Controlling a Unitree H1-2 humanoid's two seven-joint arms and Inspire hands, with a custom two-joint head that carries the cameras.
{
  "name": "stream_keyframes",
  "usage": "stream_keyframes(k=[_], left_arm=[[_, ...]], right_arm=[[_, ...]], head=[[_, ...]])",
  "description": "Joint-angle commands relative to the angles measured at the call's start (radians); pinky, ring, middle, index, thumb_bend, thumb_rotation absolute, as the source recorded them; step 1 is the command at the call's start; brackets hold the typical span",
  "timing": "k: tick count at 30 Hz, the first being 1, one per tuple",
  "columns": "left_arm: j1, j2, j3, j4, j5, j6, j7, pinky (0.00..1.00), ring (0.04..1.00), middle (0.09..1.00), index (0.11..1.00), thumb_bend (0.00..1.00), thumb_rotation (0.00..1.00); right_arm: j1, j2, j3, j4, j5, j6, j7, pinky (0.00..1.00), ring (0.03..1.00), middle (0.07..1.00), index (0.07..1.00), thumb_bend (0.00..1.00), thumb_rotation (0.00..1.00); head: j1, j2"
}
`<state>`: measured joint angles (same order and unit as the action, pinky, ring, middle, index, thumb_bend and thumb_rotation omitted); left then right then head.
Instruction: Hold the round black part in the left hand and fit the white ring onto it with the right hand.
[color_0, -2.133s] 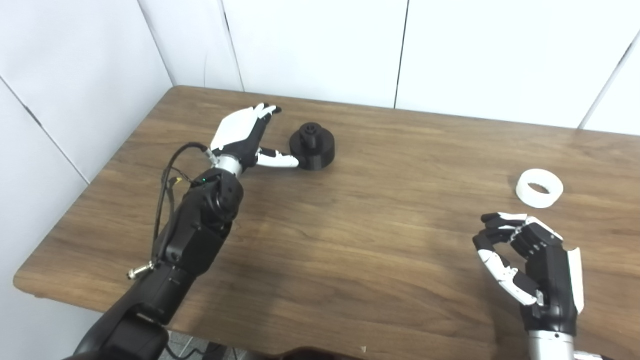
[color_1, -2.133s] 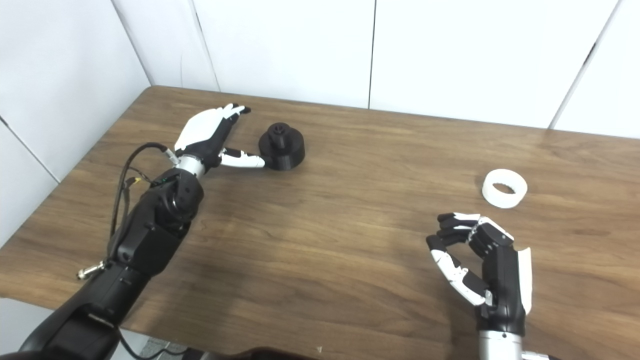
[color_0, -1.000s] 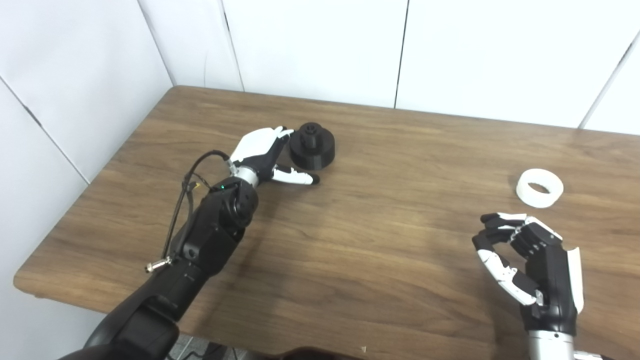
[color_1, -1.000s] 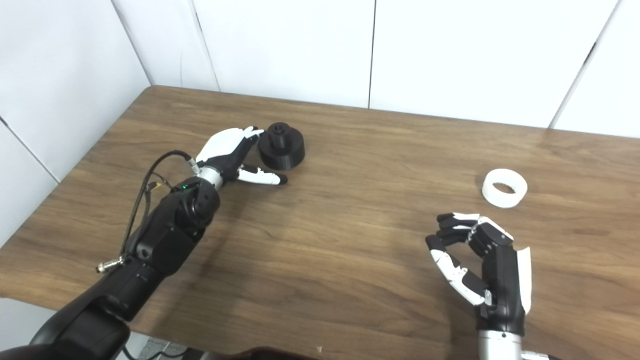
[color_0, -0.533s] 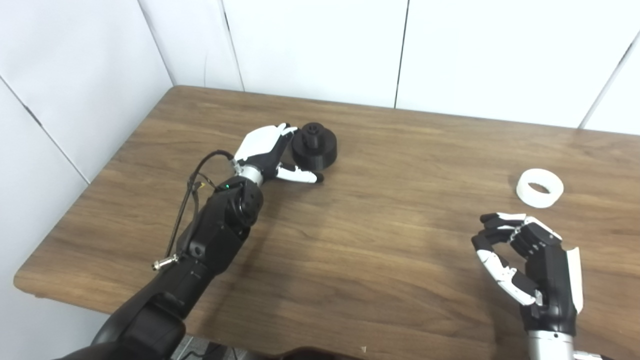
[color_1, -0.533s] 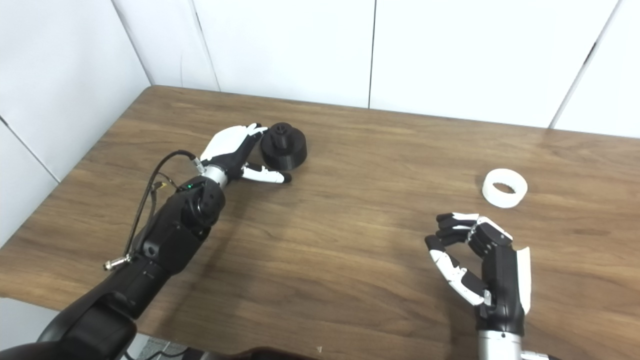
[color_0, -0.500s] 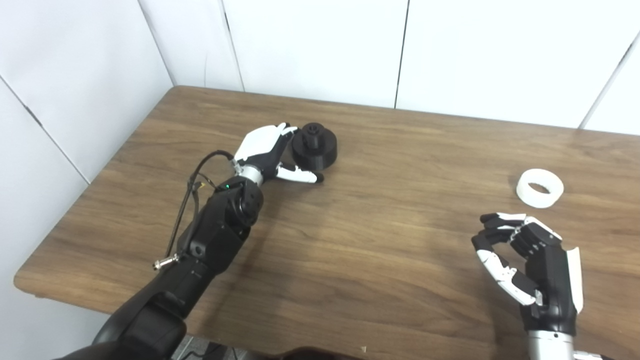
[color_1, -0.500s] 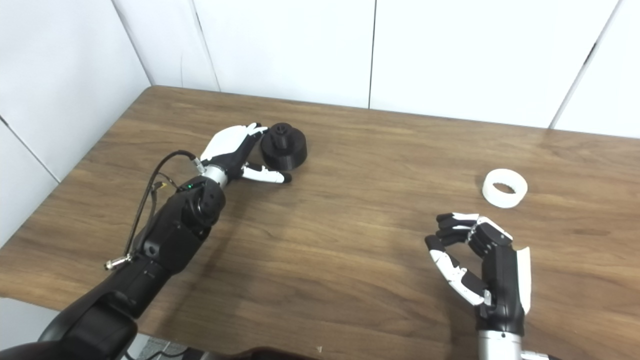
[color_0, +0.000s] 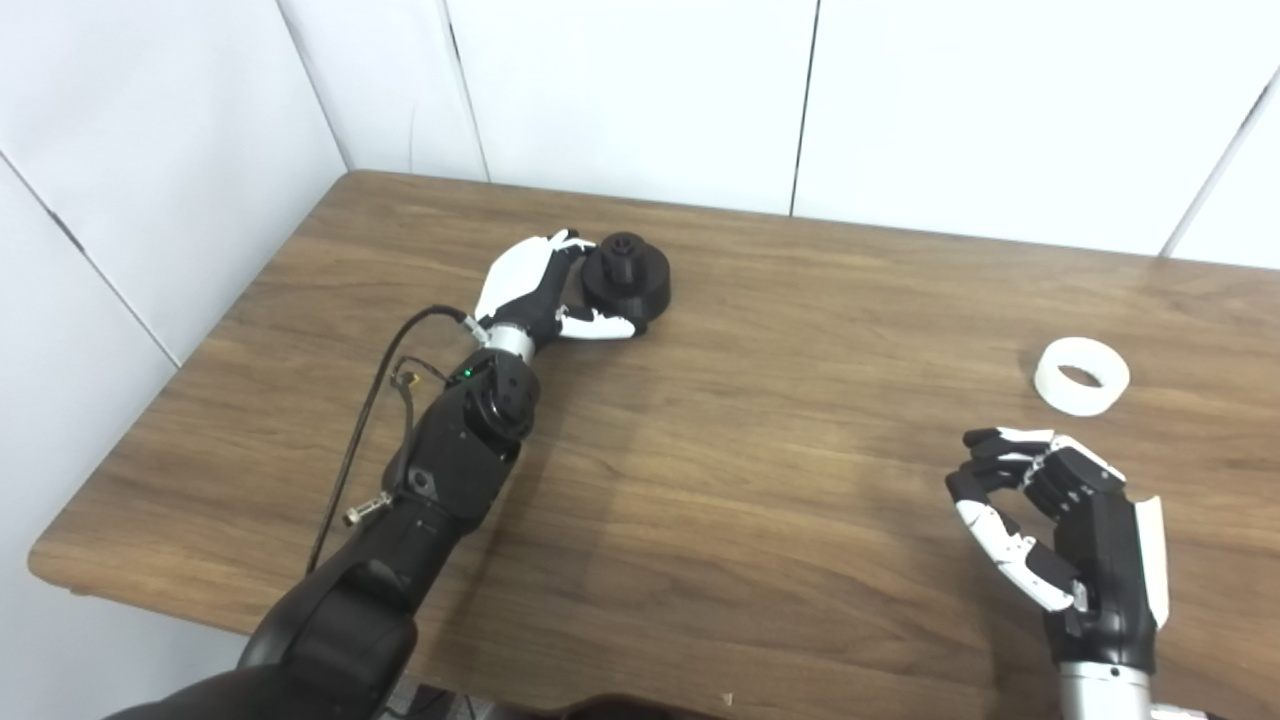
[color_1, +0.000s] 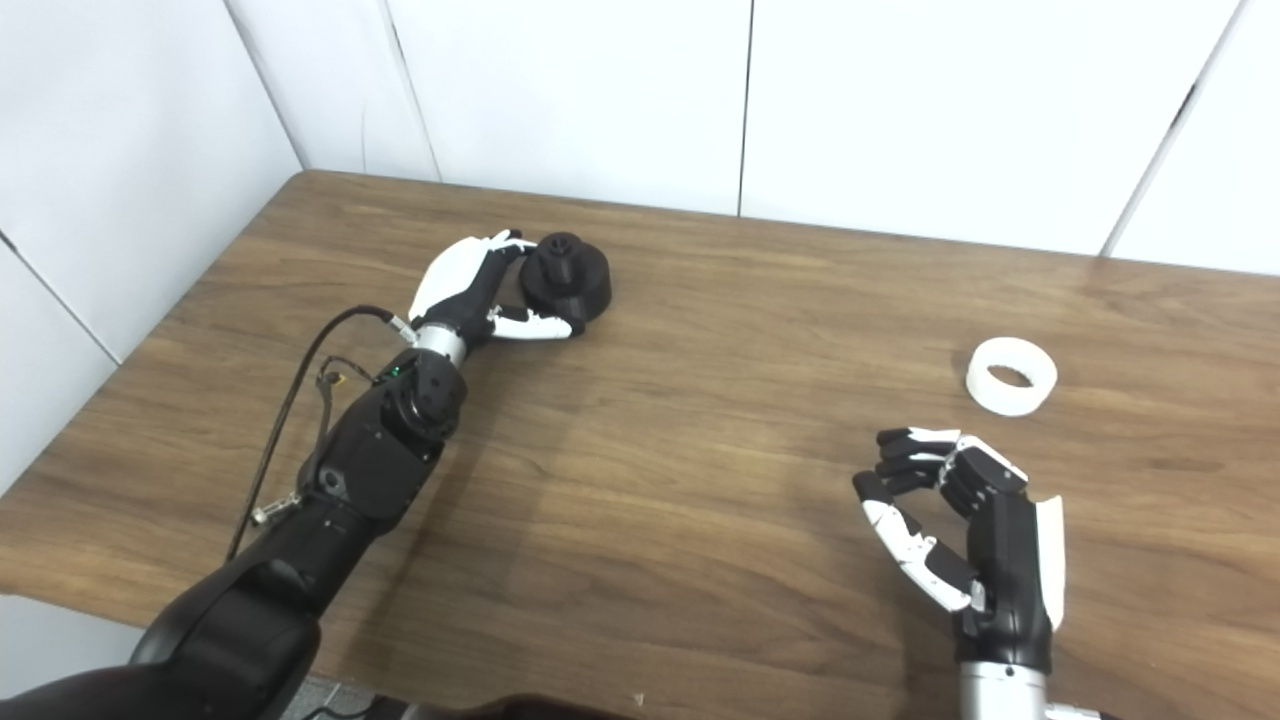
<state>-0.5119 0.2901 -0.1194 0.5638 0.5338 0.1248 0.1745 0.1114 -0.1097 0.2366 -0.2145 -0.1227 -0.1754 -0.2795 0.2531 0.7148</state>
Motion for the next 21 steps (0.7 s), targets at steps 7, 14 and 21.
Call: stream_keyframes(k=[7, 14, 21], left_arm=[[-0.063, -0.013, 0.007, 0.049, -0.045, -0.063, 0.053, 0.88, 0.944, 0.927, 0.674, 0.88, 0.26], [-0.056, -0.01, -0.003, 0.054, -0.051, -0.073, 0.053, 0.9, 0.946, 0.923, 0.658, 0.88, 0.26], [-0.02, -0.005, -0.021, -0.017, -0.046, -0.045, 0.012, 0.9, 0.964, 0.929, 0.646, 0.88, 0.25]], right_arm=[[0.054, 0.091, -0.02, -0.032, -0.006, -0.011, -0.006, 0.43, 0.513, 0.597, 0.497, 0.51, 0.16], [0.053, 0.092, -0.022, -0.035, 0.003, -0.006, -0.002, 0.43, 0.513, 0.598, 0.497, 0.51, 0.16], [0.049, 0.09, -0.023, -0.033, -0.013, -0.003, -0.004, 0.44, 0.514, 0.599, 0.497, 0.51, 0.16]], head=[[-0.001, 0.004], [-0.003, 0.004], [-0.002, 0.005]])
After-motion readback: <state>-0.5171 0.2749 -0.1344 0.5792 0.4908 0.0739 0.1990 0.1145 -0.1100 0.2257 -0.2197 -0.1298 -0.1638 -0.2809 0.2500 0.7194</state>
